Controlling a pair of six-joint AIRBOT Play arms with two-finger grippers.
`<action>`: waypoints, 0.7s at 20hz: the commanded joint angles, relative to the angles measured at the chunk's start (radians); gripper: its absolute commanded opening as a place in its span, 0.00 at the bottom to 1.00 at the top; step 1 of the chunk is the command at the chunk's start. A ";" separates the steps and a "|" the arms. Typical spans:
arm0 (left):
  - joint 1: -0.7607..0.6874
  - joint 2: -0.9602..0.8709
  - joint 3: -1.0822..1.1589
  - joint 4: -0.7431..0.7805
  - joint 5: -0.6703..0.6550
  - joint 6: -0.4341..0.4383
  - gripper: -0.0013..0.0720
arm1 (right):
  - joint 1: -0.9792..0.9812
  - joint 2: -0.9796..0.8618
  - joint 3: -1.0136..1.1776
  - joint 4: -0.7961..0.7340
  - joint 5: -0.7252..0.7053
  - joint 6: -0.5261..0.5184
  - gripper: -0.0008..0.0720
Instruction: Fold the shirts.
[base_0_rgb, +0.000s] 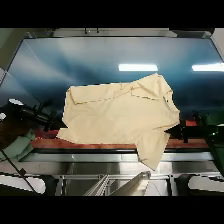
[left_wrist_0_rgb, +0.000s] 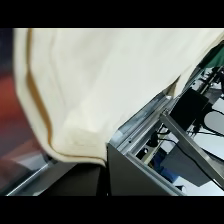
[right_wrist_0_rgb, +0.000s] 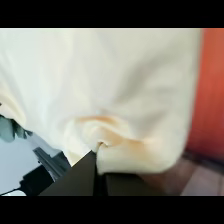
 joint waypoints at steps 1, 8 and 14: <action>0.025 0.082 0.019 -0.242 -0.172 0.080 0.03 | 0.002 0.098 0.060 0.335 0.316 -0.084 0.04; 0.112 0.527 0.230 -1.184 -0.267 0.145 0.04 | 0.002 0.605 0.530 0.749 0.264 -0.064 0.05; 0.364 0.775 0.488 -1.797 -0.210 0.078 0.04 | 0.002 0.846 1.005 0.480 -0.203 -0.097 0.05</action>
